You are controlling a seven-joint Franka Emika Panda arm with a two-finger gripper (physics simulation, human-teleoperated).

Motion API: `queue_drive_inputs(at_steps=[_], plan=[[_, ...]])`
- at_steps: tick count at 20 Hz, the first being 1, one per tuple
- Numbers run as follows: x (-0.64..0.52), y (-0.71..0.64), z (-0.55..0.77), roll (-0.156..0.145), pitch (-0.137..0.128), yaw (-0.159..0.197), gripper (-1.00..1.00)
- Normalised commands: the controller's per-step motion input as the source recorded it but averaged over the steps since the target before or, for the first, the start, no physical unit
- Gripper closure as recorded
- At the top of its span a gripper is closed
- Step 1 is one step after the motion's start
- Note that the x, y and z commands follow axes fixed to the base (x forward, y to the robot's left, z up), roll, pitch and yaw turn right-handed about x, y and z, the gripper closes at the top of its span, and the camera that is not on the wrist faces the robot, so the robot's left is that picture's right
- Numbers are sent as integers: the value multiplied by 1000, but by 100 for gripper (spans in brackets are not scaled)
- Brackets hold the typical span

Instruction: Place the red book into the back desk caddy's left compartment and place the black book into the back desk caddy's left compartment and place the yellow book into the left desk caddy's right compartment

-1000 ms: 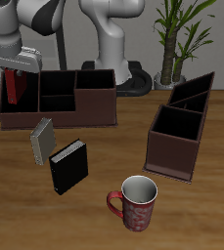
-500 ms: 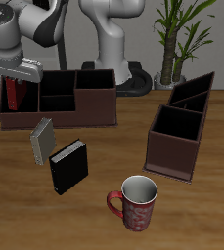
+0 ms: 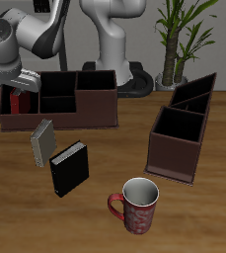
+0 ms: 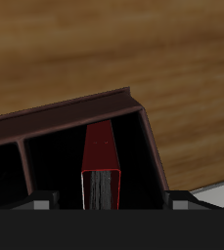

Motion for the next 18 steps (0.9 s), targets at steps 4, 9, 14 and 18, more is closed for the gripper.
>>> queue_drive_inputs(at_steps=[4,9,14,18], plan=[[95,45,150,-16,-27,41,-100],[204,137,219,0,-24,43,-100],[291,109,301,-21,-51,58,-100],[514,416,514,14,-76,77,-100]])
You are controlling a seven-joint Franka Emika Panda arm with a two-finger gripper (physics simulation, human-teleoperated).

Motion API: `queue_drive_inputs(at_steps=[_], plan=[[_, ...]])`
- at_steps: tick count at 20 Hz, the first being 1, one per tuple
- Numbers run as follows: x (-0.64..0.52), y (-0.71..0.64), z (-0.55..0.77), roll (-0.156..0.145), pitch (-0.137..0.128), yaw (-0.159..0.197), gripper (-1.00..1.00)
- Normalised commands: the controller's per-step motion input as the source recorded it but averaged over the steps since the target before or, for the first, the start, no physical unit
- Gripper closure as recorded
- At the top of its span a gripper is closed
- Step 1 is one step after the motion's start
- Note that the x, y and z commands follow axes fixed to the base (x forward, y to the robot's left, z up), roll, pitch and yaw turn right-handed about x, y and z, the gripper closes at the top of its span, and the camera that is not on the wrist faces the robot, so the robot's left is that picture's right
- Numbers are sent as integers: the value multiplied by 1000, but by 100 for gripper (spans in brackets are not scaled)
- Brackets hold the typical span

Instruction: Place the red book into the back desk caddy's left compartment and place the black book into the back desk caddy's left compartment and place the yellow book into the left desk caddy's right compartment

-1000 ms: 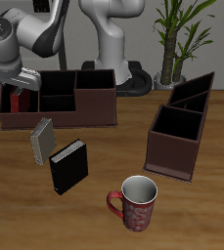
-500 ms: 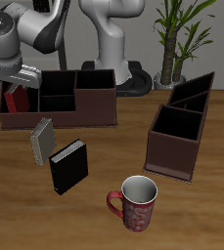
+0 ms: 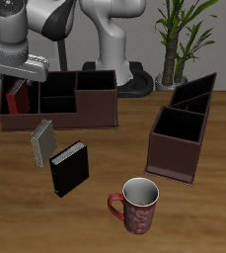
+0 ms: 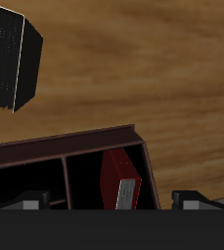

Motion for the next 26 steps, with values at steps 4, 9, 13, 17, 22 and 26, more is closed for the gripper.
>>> queue_drive_inputs(at_steps=[4,9,13,17,22,26], plan=[[354,138,268,-19,-61,55,-100],[580,332,178,-9,-23,67,-100],[360,307,95,21,-63,84,-100],[272,321,60,49,-41,21,-100],[200,261,73,146,-8,12,-100],[170,119,163,-4,-33,-12,-100]])
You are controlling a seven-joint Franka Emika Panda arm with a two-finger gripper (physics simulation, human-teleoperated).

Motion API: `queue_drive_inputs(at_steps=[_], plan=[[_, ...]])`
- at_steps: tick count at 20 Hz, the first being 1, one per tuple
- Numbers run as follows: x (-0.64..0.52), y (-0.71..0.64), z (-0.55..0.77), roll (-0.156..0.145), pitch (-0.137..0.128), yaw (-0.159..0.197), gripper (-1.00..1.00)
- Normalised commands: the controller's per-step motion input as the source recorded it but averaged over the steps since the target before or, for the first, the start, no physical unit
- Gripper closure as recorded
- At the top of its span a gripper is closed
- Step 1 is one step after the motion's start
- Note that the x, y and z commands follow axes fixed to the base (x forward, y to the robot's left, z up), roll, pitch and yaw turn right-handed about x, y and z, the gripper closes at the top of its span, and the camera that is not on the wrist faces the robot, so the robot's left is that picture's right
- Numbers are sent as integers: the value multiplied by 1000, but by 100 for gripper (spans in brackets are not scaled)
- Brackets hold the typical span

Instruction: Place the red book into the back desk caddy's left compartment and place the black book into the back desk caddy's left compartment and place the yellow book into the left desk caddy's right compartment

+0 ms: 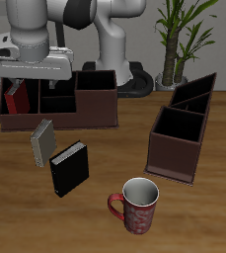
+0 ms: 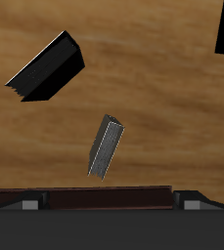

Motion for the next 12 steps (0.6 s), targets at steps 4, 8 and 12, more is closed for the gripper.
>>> queue_drive_inputs(at_steps=[4,8,12], plan=[[96,102,61,-2,-34,-4,-100],[65,86,50,14,-9,-34,-100],[35,-72,43,23,-27,-29,-100]])
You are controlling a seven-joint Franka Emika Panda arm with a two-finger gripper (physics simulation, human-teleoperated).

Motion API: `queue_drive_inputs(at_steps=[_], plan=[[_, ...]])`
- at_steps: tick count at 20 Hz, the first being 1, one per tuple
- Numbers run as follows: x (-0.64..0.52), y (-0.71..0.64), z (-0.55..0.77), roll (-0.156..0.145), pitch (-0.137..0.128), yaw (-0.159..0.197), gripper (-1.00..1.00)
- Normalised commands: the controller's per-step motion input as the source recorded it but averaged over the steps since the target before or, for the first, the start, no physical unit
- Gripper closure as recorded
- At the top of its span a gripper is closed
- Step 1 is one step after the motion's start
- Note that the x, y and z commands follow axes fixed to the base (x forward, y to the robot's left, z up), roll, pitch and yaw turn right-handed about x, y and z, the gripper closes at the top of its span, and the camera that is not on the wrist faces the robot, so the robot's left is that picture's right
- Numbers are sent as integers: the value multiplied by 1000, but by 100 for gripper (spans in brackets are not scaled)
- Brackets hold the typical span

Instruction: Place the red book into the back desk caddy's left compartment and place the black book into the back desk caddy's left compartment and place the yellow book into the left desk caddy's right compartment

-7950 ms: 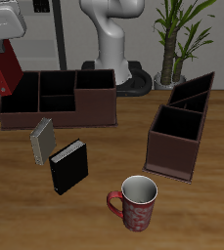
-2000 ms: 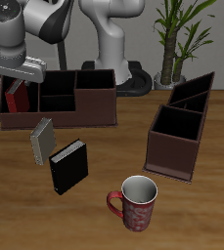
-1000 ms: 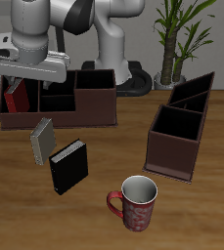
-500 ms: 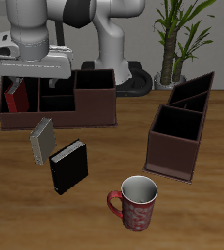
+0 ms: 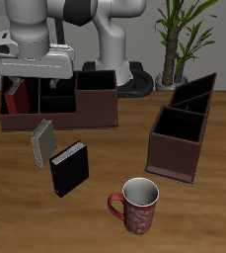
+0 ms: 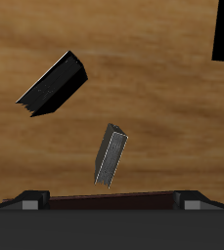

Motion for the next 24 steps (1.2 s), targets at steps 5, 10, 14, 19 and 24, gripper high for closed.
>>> queue_drive_inputs(at_steps=[5,10,14,19,24], plan=[[95,-270,-120,48,-26,-70,-100],[113,-54,-15,14,-36,-15,-100],[257,203,76,-27,-3,-8,-100],[450,420,222,-3,-19,-34,-100],[460,450,155,20,-29,-25,-100]])
